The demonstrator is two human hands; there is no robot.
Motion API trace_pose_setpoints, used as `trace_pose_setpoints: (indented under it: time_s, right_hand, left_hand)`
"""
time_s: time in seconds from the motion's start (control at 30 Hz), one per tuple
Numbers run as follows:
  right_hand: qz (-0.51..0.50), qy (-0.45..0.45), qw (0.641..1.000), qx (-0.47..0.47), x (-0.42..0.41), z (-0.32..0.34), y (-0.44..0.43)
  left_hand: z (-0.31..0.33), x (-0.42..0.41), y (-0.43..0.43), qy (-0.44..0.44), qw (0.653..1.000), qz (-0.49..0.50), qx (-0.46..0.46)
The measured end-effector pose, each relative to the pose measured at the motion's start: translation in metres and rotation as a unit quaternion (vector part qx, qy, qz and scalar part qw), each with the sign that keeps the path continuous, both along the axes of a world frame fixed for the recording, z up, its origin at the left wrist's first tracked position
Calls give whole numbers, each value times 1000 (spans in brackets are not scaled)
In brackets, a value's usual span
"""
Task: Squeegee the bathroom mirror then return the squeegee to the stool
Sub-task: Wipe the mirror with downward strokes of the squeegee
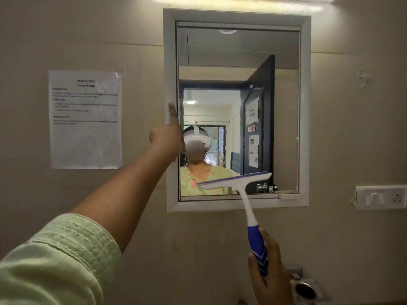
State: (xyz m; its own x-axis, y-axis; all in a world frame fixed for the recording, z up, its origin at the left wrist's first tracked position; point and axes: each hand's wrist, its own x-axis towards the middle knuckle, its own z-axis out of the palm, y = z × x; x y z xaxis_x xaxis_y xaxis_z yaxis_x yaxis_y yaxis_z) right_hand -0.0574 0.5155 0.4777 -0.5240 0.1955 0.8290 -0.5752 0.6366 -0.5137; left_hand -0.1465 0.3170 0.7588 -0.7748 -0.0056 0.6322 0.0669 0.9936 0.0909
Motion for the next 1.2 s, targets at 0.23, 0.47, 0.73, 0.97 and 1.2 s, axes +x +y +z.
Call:
trace_pose_setpoints:
  time_s: [0.23, 0.47, 0.73, 0.97, 1.2]
  right_hand:
    - [25, 38, 998, -52, -4, 19, -9]
    - [52, 161, 985, -44, -25, 122, -15]
    - [51, 176, 983, -12, -51, 188, -32]
    - [44, 201, 978, -10, -65, 206, -30]
    - [74, 197, 977, -36, -69, 243, -40]
  left_hand:
    - [0, -6, -3, 2, 1000, 6, 1]
    - [-2, -12, -5, 24, 1000, 7, -10]
    - [-3, -8, -6, 19, 999, 17, -25]
    - [-1, -6, -3, 23, 998, 42, -45]
    - [1, 0, -5, 60, 989, 89, -101]
